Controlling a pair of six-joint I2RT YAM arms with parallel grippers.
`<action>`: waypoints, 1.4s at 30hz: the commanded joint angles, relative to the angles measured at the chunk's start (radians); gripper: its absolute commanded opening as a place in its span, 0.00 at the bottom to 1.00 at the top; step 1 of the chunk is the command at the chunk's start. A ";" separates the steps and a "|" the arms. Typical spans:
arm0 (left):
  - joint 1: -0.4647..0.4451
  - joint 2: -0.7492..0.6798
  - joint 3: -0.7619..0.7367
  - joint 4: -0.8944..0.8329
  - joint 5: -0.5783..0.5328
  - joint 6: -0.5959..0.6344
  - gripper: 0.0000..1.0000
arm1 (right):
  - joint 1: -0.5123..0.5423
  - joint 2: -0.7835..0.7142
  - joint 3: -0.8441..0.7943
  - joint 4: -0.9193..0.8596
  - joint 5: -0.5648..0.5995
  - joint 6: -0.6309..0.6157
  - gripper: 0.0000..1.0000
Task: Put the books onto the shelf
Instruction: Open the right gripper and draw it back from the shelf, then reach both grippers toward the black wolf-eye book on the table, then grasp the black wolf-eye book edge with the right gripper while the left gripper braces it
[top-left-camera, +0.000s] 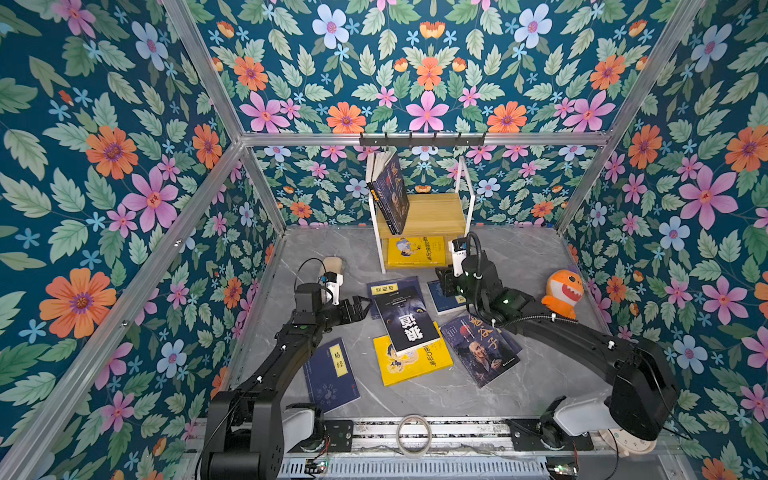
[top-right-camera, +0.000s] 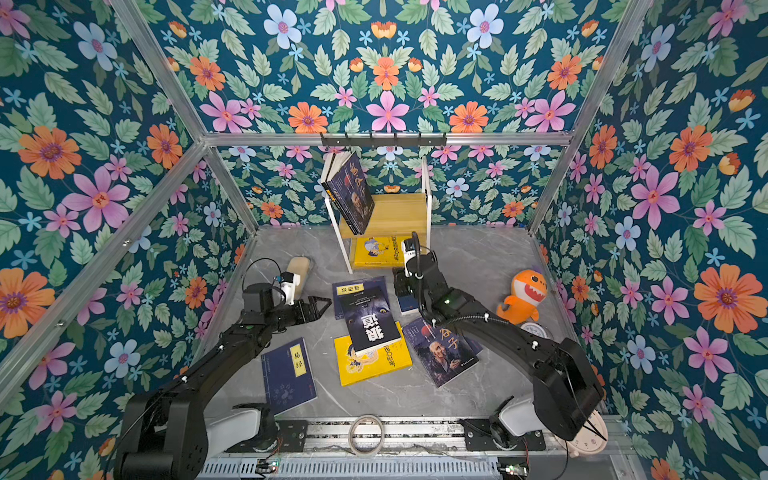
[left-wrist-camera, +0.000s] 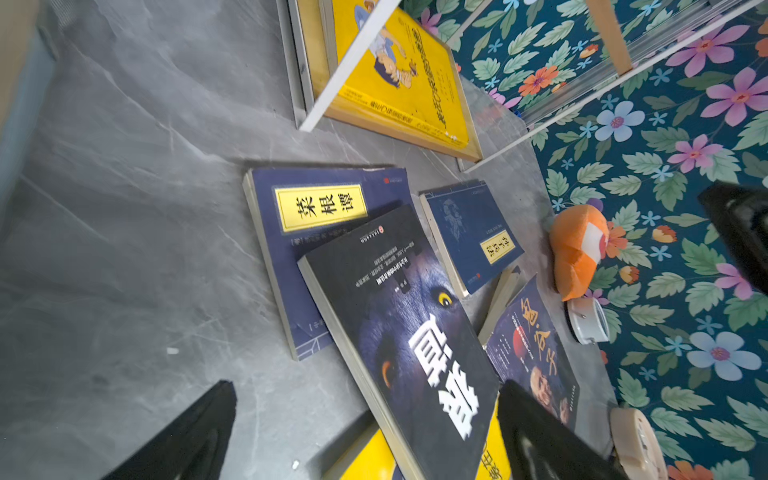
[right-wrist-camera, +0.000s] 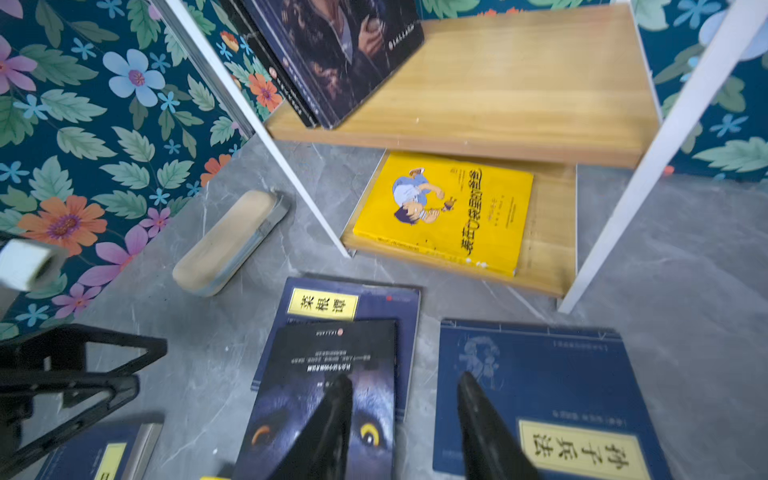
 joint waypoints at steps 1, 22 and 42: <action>-0.010 0.030 -0.013 0.071 0.018 -0.077 0.98 | 0.015 -0.053 -0.071 0.037 0.046 0.075 0.52; -0.141 0.252 0.016 0.144 0.037 -0.253 0.81 | 0.018 0.186 -0.106 0.043 -0.172 0.265 0.83; -0.149 0.376 0.082 0.089 0.031 -0.247 0.64 | 0.042 0.501 0.036 0.057 -0.411 0.394 0.65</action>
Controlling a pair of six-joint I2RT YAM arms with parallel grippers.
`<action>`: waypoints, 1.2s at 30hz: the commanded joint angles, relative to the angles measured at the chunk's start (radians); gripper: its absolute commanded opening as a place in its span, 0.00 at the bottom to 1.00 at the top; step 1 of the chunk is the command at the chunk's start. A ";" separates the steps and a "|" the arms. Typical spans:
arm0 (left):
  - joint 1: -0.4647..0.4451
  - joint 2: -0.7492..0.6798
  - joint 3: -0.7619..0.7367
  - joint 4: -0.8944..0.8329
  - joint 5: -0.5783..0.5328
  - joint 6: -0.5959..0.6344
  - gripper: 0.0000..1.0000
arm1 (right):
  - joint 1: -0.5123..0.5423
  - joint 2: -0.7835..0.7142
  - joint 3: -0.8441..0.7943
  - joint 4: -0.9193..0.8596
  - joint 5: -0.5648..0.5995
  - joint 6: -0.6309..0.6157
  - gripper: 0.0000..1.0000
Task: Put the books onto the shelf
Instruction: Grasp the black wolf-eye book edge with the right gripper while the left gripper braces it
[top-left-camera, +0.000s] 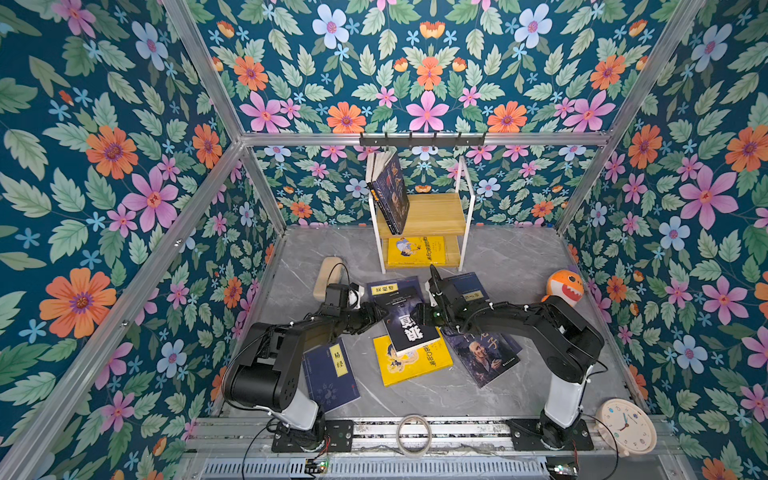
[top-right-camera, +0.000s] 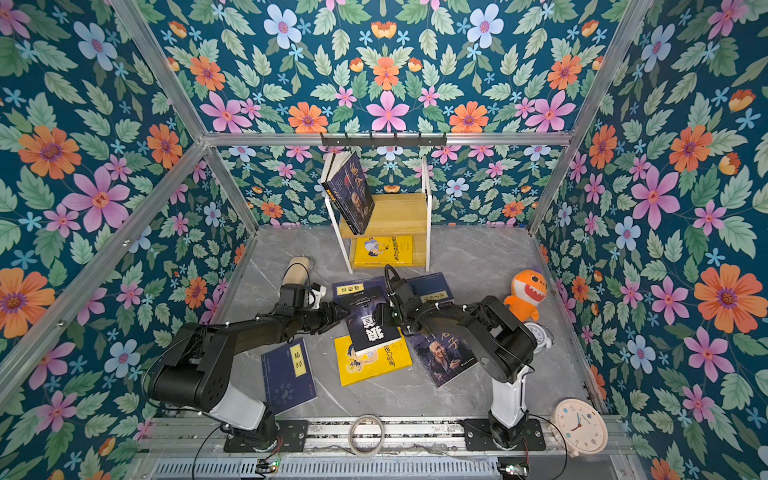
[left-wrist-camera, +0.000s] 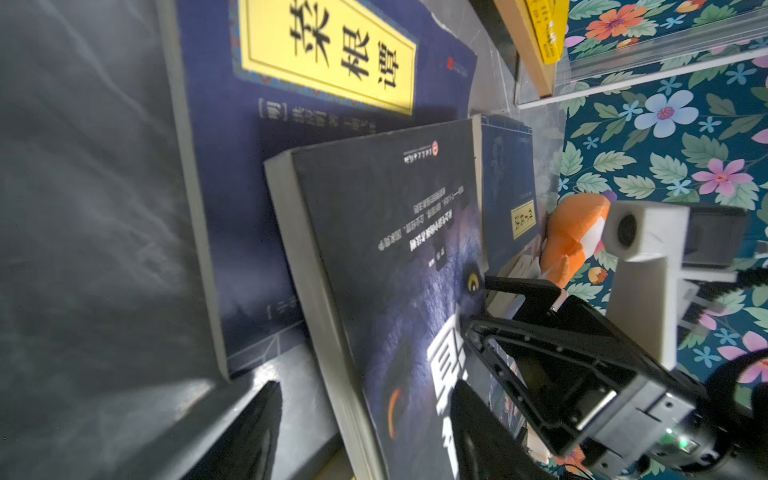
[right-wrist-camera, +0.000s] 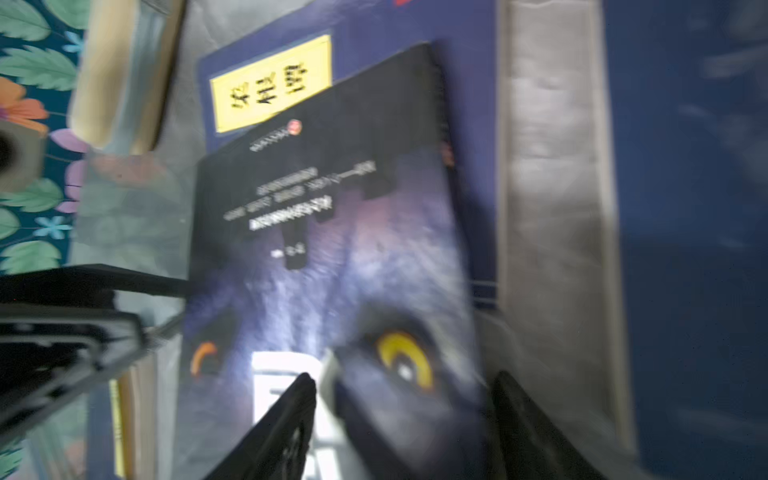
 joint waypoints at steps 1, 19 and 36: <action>0.000 0.005 0.017 -0.022 0.004 0.013 0.62 | 0.016 0.009 0.031 -0.052 -0.057 0.036 0.65; 0.001 -0.003 0.019 -0.026 0.004 0.030 0.41 | 0.050 -0.074 -0.067 0.182 -0.165 0.218 0.53; 0.002 -0.048 0.017 -0.038 -0.004 0.046 0.39 | 0.054 -0.107 -0.179 0.430 -0.193 0.350 0.09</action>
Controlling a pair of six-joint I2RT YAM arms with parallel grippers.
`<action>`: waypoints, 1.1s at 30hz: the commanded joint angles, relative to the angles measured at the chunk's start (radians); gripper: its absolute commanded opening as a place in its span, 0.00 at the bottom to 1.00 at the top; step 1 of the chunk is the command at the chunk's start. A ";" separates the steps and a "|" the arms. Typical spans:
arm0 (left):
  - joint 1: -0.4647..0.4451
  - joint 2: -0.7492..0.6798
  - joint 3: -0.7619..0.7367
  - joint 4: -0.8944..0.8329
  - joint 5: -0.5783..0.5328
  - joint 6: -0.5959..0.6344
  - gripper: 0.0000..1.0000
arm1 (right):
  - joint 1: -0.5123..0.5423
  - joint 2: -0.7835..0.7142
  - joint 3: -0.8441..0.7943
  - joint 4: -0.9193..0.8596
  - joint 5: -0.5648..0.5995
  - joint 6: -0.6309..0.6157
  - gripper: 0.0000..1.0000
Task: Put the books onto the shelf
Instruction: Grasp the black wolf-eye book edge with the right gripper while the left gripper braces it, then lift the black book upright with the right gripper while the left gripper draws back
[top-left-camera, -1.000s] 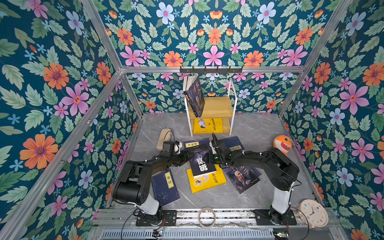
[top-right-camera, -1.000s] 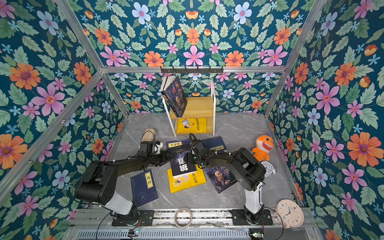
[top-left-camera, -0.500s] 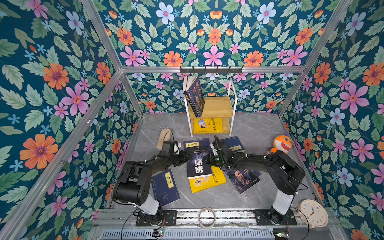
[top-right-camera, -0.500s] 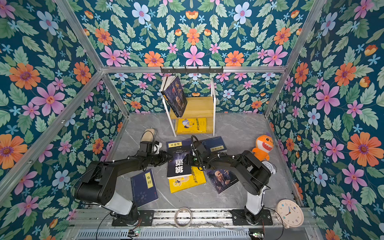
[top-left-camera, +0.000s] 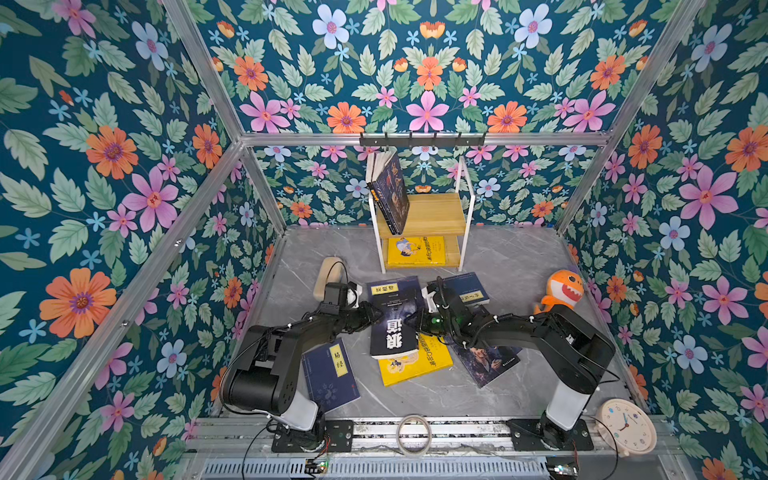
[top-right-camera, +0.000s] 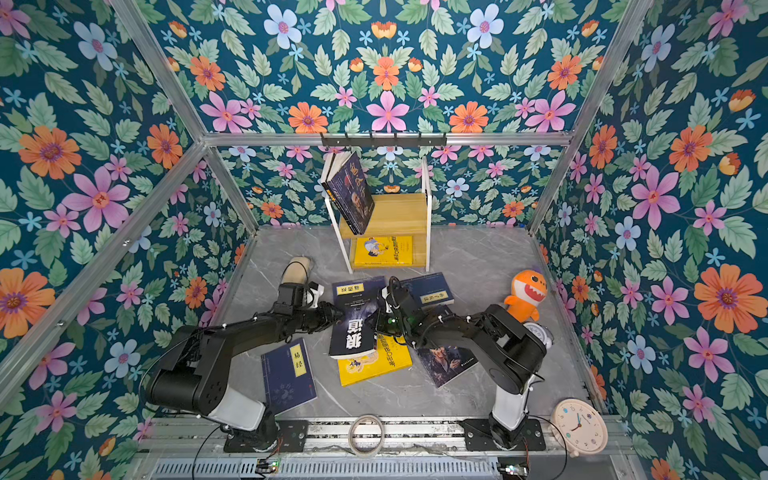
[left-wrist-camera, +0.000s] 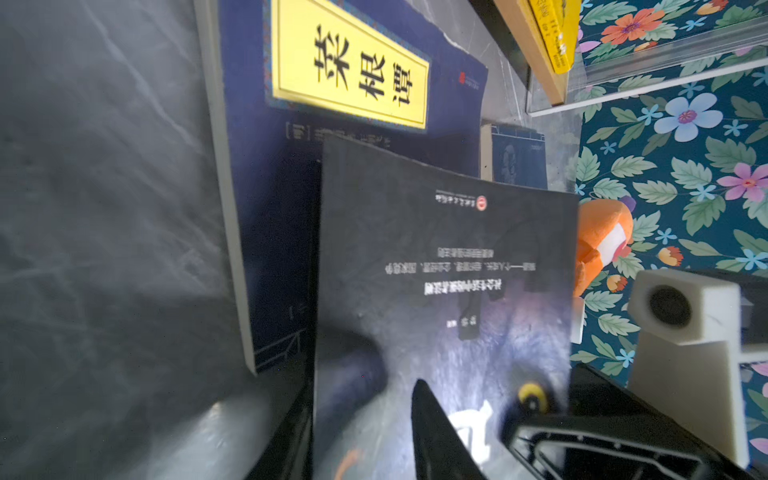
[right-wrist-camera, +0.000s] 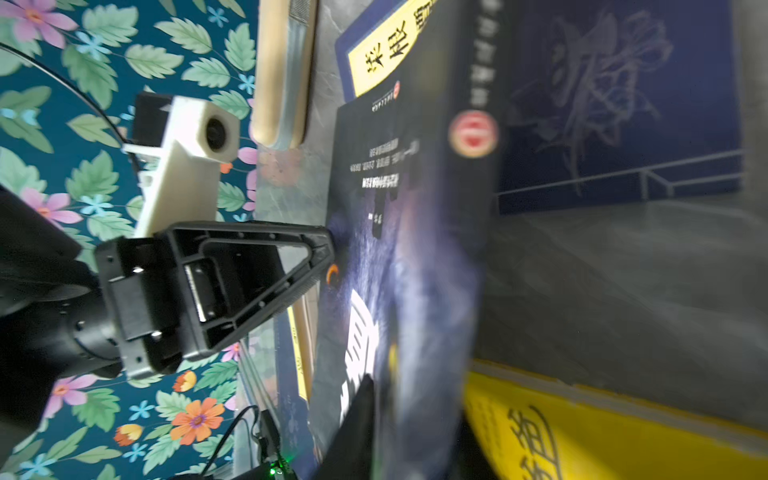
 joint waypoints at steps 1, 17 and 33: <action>0.000 -0.026 0.013 -0.001 0.031 0.028 0.41 | -0.001 -0.024 -0.021 0.129 -0.021 0.038 0.06; 0.099 -0.280 0.015 0.013 0.070 0.125 0.96 | -0.015 -0.290 -0.293 0.452 0.205 0.188 0.00; 0.221 -0.408 -0.099 0.400 0.337 -0.189 1.00 | 0.063 -0.510 -0.435 0.700 0.666 0.219 0.00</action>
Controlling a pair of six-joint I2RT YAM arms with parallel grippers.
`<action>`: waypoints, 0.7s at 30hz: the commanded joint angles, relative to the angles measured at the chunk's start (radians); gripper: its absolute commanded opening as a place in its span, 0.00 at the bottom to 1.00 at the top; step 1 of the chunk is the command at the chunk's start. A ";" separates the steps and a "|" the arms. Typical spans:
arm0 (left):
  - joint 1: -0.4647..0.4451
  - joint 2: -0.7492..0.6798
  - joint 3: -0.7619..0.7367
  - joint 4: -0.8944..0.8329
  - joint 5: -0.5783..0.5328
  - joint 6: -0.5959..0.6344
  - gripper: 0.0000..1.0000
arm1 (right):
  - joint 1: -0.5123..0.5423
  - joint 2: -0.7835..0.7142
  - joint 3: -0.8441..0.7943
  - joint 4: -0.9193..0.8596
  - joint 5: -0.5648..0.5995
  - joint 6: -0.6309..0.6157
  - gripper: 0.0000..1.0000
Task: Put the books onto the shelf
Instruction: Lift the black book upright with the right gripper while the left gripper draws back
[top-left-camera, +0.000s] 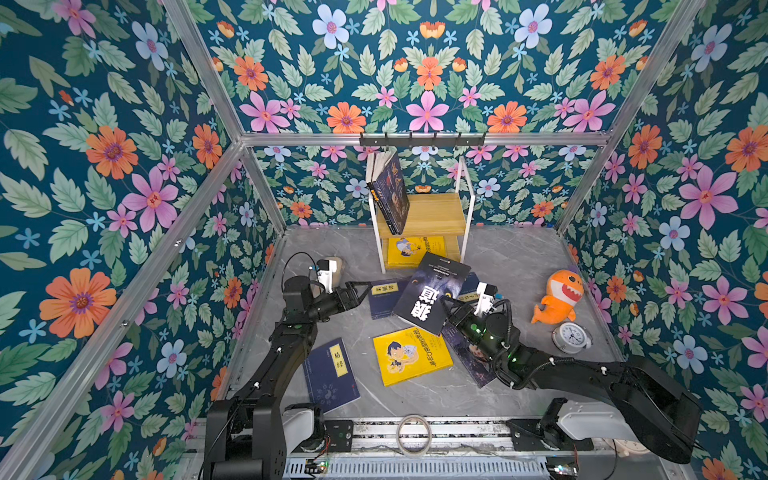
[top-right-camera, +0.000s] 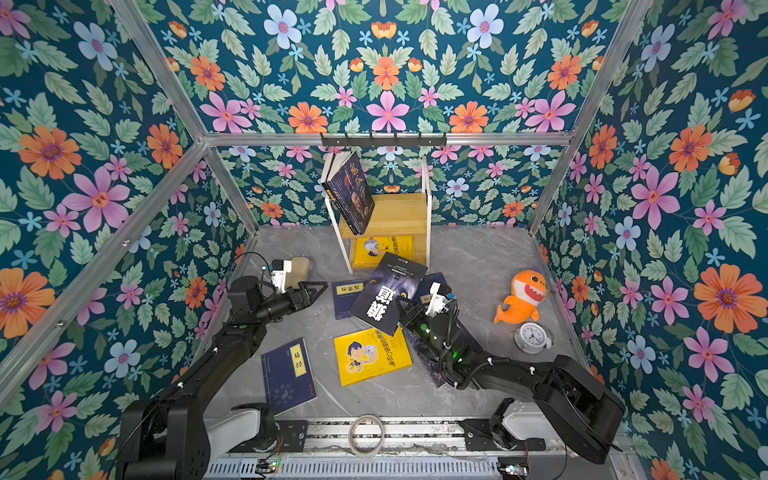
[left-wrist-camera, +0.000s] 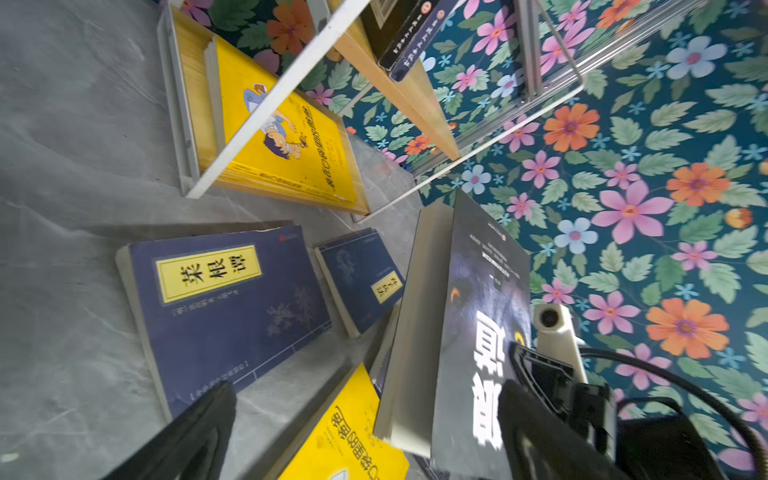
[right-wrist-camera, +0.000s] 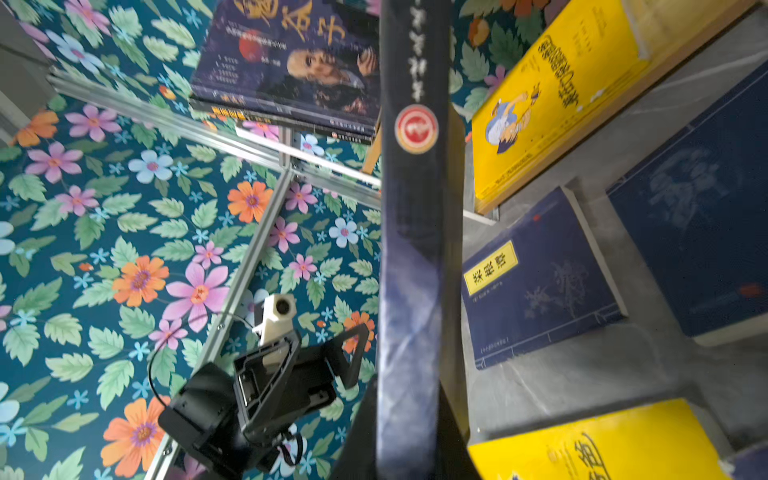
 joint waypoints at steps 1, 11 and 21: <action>-0.001 -0.018 -0.050 0.264 0.081 -0.185 1.00 | 0.027 0.005 0.018 0.228 0.149 0.007 0.00; -0.068 -0.028 -0.111 0.512 0.127 -0.362 1.00 | 0.087 0.095 0.069 0.380 0.414 0.100 0.00; -0.186 -0.028 -0.128 0.559 0.095 -0.467 1.00 | 0.175 0.291 0.182 0.488 0.592 0.239 0.00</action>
